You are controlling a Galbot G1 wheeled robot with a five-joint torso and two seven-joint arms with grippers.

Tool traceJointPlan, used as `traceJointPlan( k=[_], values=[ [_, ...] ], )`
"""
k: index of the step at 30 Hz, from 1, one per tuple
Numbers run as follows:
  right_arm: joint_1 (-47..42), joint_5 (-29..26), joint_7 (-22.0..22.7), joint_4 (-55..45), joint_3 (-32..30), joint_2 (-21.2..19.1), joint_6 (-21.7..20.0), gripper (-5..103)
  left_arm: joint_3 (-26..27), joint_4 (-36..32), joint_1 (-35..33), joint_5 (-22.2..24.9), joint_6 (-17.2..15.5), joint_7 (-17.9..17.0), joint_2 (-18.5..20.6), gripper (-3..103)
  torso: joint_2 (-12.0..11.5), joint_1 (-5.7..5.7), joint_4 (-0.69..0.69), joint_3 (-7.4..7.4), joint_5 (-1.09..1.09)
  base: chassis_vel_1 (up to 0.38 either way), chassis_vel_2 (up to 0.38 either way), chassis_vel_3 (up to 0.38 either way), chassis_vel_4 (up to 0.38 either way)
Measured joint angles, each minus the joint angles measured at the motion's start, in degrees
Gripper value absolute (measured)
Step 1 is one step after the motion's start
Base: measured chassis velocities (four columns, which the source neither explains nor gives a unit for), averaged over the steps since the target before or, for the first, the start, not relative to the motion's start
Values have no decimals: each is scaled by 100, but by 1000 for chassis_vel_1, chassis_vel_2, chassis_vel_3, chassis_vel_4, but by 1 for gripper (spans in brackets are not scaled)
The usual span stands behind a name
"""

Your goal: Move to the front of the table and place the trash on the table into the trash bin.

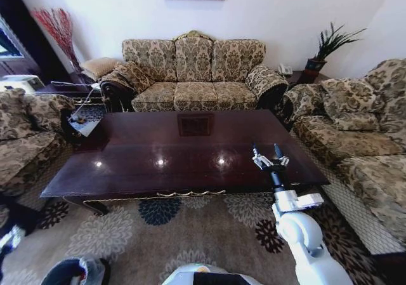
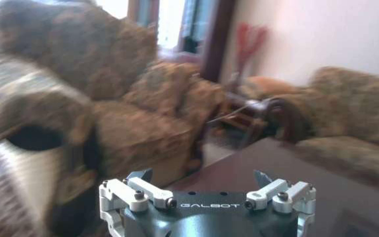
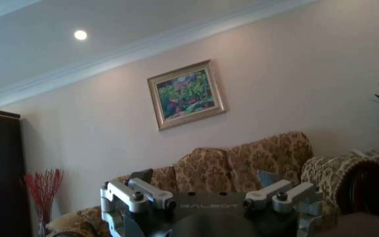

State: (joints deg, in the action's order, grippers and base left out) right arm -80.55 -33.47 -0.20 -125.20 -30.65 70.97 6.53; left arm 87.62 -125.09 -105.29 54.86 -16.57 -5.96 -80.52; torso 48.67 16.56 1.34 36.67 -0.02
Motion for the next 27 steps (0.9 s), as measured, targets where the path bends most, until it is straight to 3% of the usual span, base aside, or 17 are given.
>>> traceJointPlan(
  k=[6, 10, 11, 13, 15, 17, 24, 27],
  values=[
    [0, 0, 0, 1, 0, 0, 0, 100, -64, -712, -295, -30, 56, 286, 476, 100, 0, 0, -2, -1, 3, 0, 0, 0, 0],
    [0, 0, 0, 1, -2, 0, 0, 100, -986, -1142, -434, -435, -39, 551, 634, 100, 0, 0, -1, 0, 1, 0, 0, 0, 0],
    [0, 0, 0, 1, -2, 0, 0, 100, -986, -1142, -434, -435, -39, 551, 634, 100, 0, 0, -1, 0, 1, 0, 0, 0, 0],
    [0, 0, -1, 1, -1, 0, 0, 100, -1615, -1297, -504, -1023, 106, 750, 650, 101, 0, 0, -1, 0, 1, 0, 0, 0, 0],
    [0, 0, -1, 1, -1, 0, 0, 100, -1715, -1324, -514, -1125, 144, 782, 654, 101, 0, 0, -1, 0, 1, 0, 0, 0, 0],
    [0, 0, -1, 1, -1, 0, 0, 100, -2164, -1450, -509, -1517, 288, 870, 666, 98, 0, 0, -1, 0, 1, 0, 0, 0, 0],
    [0, 0, -1, 1, -1, 0, 0, 100, -2174, -1597, -257, -1452, 418, 890, 467, 98, 0, 0, 1, -1, 2, 0, 0, 0, 0],
    [0, 0, -1, 1, 0, 0, 0, 100, -2157, -1660, 26, -1359, 381, 885, 676, 98, 0, 0, -3, -1, 2, 0, 0, 0, 0]
  ],
)
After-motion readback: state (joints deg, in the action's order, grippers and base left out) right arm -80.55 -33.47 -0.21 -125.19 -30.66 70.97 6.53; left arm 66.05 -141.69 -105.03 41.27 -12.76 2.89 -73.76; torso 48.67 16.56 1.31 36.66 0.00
